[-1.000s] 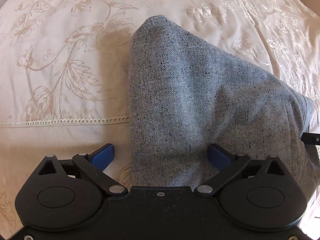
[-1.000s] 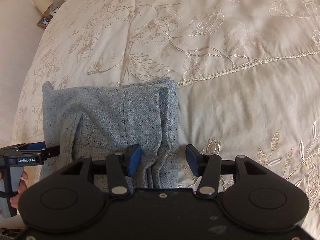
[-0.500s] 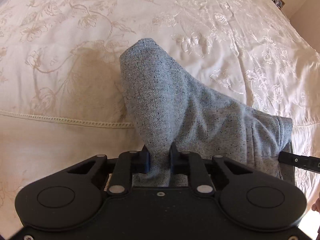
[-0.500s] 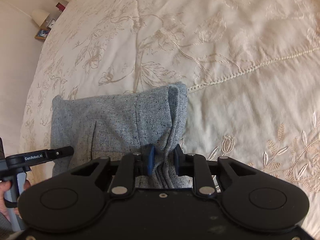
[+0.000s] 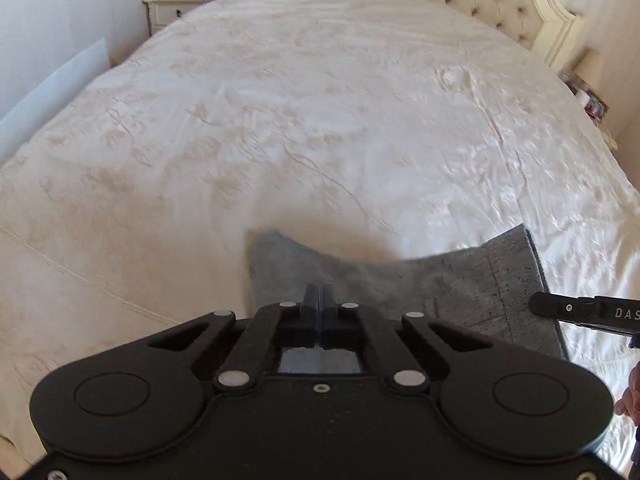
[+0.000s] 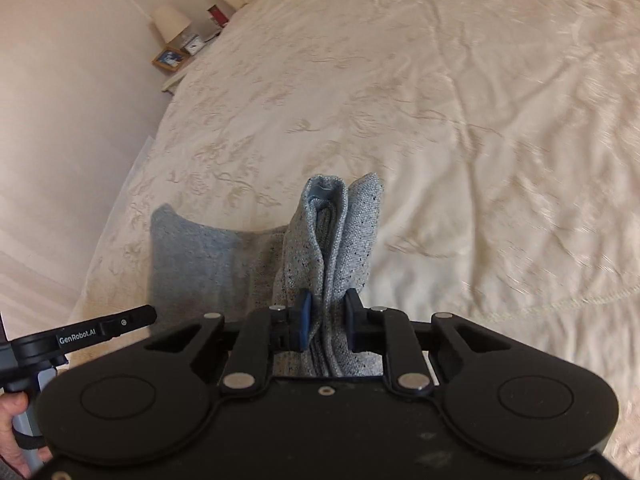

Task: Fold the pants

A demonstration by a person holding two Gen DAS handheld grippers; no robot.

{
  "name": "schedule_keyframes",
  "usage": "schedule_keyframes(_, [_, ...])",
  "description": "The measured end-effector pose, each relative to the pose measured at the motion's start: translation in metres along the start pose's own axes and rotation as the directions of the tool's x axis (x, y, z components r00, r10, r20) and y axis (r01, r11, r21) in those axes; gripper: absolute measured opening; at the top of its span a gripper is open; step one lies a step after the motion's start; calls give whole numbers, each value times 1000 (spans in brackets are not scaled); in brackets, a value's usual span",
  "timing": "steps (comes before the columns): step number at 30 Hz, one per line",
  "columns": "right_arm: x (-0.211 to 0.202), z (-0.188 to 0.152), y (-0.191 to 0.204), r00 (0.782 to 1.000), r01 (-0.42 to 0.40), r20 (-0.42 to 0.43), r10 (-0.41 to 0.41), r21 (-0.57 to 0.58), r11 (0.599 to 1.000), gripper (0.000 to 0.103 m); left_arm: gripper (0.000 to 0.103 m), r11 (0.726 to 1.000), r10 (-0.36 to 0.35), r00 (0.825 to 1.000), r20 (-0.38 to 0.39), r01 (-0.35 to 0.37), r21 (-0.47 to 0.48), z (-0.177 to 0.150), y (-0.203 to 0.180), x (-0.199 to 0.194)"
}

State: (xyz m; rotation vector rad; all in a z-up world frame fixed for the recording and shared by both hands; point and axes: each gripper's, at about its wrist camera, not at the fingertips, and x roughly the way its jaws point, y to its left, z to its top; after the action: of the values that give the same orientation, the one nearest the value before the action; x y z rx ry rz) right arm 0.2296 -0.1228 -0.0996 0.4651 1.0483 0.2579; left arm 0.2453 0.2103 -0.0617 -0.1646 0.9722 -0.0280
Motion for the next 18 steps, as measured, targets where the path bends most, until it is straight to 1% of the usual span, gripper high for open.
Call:
schedule_keyframes(2, [22,18,26,999,-37,1,37,-33,999,16,0,999,48,999,4,-48,-12,13,18,7])
schedule_keyframes(3, [36,29,43,999,-47,7,47,-57,997,16,0,997,66,998,3,-66,-32,18,28,10])
schedule_keyframes(4, [48,37,56,999,-26,16,27,-76,997,16,1,997,63,998,-3,-63,-53,21,39,12])
schedule_keyframes(5, [59,44,66,1000,9,25,-6,-93,996,16,1,996,60,998,-9,-61,-67,23,45,14])
schedule_keyframes(6, [69,52,78,996,76,51,-70,-124,989,19,1,995,64,998,-14,-65,-80,21,54,13])
schedule_keyframes(7, [74,56,85,987,147,80,-136,-148,978,19,2,994,66,998,-16,-67,-83,20,57,13])
schedule_keyframes(8, [76,58,91,975,210,109,-194,-166,963,19,2,995,65,998,-19,-66,-78,17,59,13])
schedule_keyframes(9, [76,59,98,955,283,146,-257,-192,940,19,3,996,60,998,-25,-61,-66,13,61,13])
schedule_keyframes(10, [74,60,102,937,334,179,-300,-206,920,19,4,997,54,998,-36,-56,-57,10,60,13])
schedule_keyframes(11, [70,60,103,926,360,197,-322,-209,909,19,4,998,48,998,-49,-51,-49,7,59,15])
schedule_keyframes(12, [64,59,101,921,371,210,-329,-210,904,19,4,998,37,997,-64,-39,-40,3,57,17])
schedule_keyframes(14, [57,58,96,922,365,213,-322,-208,908,19,5,1000,11,996,-91,-13,-21,-4,50,22])
schedule_keyframes(17, [43,48,81,917,383,197,-346,-199,902,20,8,1000,-19,993,-115,20,6,-14,34,22])
schedule_keyframes(18, [39,43,76,916,389,190,-354,-192,901,21,12,999,-25,993,-118,28,22,-18,27,21])
